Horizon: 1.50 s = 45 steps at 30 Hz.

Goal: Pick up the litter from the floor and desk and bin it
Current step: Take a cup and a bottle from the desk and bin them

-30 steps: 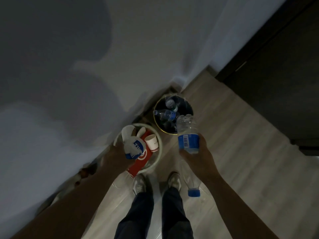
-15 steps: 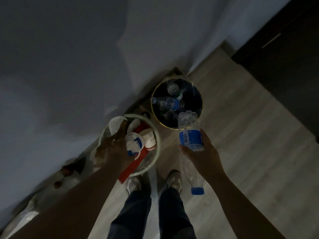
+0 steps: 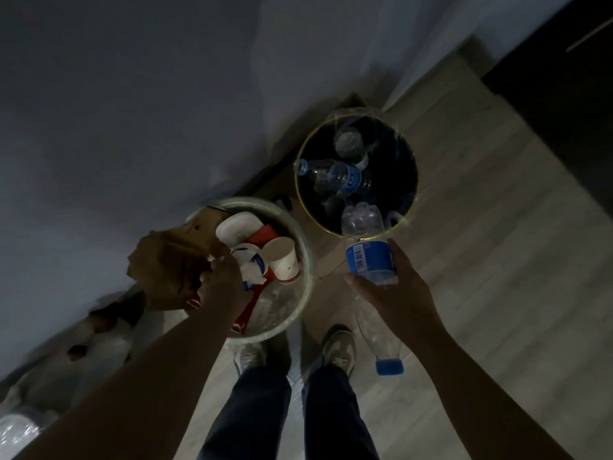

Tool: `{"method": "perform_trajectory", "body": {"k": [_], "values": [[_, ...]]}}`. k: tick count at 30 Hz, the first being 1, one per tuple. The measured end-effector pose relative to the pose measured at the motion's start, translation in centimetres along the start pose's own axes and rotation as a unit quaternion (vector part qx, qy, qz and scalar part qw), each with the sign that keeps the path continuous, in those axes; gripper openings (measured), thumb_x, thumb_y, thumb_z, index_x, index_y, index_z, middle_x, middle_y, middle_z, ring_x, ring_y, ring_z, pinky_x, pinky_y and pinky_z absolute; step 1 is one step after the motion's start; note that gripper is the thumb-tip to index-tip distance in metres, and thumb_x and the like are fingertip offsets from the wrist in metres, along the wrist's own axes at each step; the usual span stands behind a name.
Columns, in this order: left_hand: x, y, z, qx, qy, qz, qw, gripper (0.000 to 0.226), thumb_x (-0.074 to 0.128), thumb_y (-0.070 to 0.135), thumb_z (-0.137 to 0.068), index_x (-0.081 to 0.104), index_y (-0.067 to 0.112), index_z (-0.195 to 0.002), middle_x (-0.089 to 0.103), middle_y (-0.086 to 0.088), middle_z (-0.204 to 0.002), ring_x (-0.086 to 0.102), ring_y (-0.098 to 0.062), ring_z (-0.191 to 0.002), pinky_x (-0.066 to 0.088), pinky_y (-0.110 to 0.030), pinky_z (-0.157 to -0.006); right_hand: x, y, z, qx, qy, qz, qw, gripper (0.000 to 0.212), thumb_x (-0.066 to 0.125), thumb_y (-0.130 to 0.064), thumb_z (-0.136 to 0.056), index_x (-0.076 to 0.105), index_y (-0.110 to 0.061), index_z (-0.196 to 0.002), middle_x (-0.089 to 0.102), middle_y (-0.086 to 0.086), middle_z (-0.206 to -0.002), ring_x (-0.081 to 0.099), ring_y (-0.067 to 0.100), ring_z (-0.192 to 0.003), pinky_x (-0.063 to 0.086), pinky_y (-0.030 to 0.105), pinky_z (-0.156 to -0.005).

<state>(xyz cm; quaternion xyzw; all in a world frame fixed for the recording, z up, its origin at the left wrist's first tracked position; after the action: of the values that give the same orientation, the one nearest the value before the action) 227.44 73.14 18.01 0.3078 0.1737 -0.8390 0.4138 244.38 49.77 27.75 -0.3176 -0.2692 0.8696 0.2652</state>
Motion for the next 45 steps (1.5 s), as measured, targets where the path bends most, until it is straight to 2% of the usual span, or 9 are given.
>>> {"method": "perform_trajectory", "body": {"k": [4, 11, 15, 18, 25, 31, 36, 39, 45], "values": [[2.2, -0.5, -1.1, 0.006, -0.031, -0.012, 0.999, 0.097, 0.070, 0.047, -0.079, 0.012, 0.005, -0.145, 0.027, -0.019, -0.142, 0.040, -0.035, -0.124, 0.040, -0.042, -0.101, 1.0, 0.4, -1.3, 0.007, 0.002, 0.013, 1.000, 0.064, 0.077, -0.040, -0.075, 0.033, -0.043, -0.122, 0.052, -0.019, -0.096, 0.058, -0.004, -0.080, 0.044, 0.008, -0.058], [3.3, -1.0, -0.8, 0.019, -0.121, 0.085, 0.989, 0.126, 0.078, 0.054, -0.067, -0.008, 0.016, -0.151, 0.006, -0.017, -0.155, 0.021, -0.039, -0.140, 0.029, -0.047, -0.110, 0.8, 0.2, -3.1, 0.016, 0.006, 0.050, 0.999, 0.047, 0.073, -0.023, -0.079, 0.043, -0.030, -0.115, 0.057, -0.012, -0.088, 0.058, 0.000, -0.071, 0.039, 0.008, -0.049], [1.3, -0.8, 0.3, 0.050, -0.103, 0.105, 0.988, 0.119, 0.078, 0.053, -0.069, -0.002, 0.020, -0.151, 0.011, -0.015, -0.154, 0.025, -0.035, -0.139, 0.033, -0.046, -0.111, -0.4, -0.8, -3.2, 0.043, 0.028, 0.055, 0.997, 0.056, 0.076, -0.023, -0.076, 0.031, -0.031, -0.110, 0.049, -0.015, -0.084, 0.054, -0.001, -0.068, 0.037, 0.013, -0.046], [-1.1, -0.2, 1.2, 0.089, -0.048, 0.116, 0.988, 0.106, 0.080, 0.052, -0.066, 0.019, 0.015, -0.146, 0.030, -0.011, -0.147, 0.034, -0.029, -0.134, 0.037, -0.043, -0.108, -1.7, -1.7, -3.4, 0.059, 0.056, 0.085, 0.993, 0.055, 0.077, -0.029, -0.075, 0.032, -0.022, -0.106, 0.049, -0.009, -0.082, 0.055, 0.004, -0.067, 0.037, 0.021, -0.048], [-4.8, 1.3, 2.1, 0.158, 0.014, 0.009, 0.987, 0.062, 0.068, 0.057, -0.075, 0.049, 0.016, -0.117, 0.060, -0.003, -0.110, 0.057, -0.018, -0.103, 0.045, -0.028, -0.085, -3.3, -3.4, -4.5, 0.129, 0.033, 0.156, 0.979, 0.049, 0.066, -0.037, -0.081, 0.040, -0.011, -0.115, 0.056, 0.009, -0.099, 0.057, 0.022, -0.077, 0.037, 0.028, -0.056], [-7.5, 2.7, 2.3, 0.184, 0.051, 0.022, 0.981, 0.053, 0.065, 0.053, -0.080, 0.050, 0.018, -0.117, 0.060, -0.002, -0.109, 0.056, -0.015, -0.097, 0.035, -0.022, -0.072, -3.1, -4.1, -7.8, 0.166, -0.029, 0.243, 0.955, 0.031, 0.064, -0.034, -0.081, 0.046, -0.014, -0.095, 0.048, 0.008, -0.100, 0.050, 0.022, -0.082, 0.038, 0.031, -0.068], [-7.9, 2.9, 2.4, 0.186, 0.039, 0.046, 0.981, 0.056, 0.065, 0.053, -0.080, 0.050, 0.018, -0.122, 0.057, -0.002, -0.117, 0.056, -0.016, -0.102, 0.048, -0.028, -0.083, -2.6, -4.3, -9.9, 0.170, 0.000, 0.240, 0.956, 0.058, 0.067, -0.046, -0.078, 0.050, -0.008, -0.119, 0.050, 0.006, -0.099, 0.058, 0.030, -0.101, 0.040, 0.032, -0.074], [-8.3, 2.8, 2.5, 0.187, 0.038, 0.052, 0.980, 0.055, 0.067, 0.054, -0.079, 0.052, 0.018, -0.118, 0.060, -0.002, -0.113, 0.059, -0.014, -0.097, 0.052, -0.031, -0.084, -1.5, -4.9, -10.9, 0.209, -0.030, 0.255, 0.944, 0.066, 0.065, -0.047, -0.080, 0.045, -0.007, -0.128, 0.048, 0.008, -0.097, 0.057, 0.028, -0.092, 0.044, 0.033, -0.071], [-8.4, 2.8, 2.6, 0.193, 0.039, 0.053, 0.979, 0.053, 0.067, 0.053, -0.080, 0.052, 0.018, -0.117, 0.061, 0.000, -0.111, 0.060, -0.012, -0.094, 0.054, -0.029, -0.082, 1.2, -6.2, -12.5, 0.204, -0.066, 0.255, 0.943, 0.060, 0.058, -0.055, -0.083, 0.052, -0.004, -0.115, 0.059, 0.014, -0.101, 0.061, 0.028, -0.088, 0.049, 0.033, -0.075]]}}
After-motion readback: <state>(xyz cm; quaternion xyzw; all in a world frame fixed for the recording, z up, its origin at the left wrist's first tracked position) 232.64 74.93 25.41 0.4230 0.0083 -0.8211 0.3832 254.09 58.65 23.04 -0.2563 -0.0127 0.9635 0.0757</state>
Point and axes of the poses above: each hand's wrist, its own z-axis away from the middle knuckle, its own x-axis out of the palm, y = z × x, the point moved 7 cm from there along -z, towards the middle knuckle
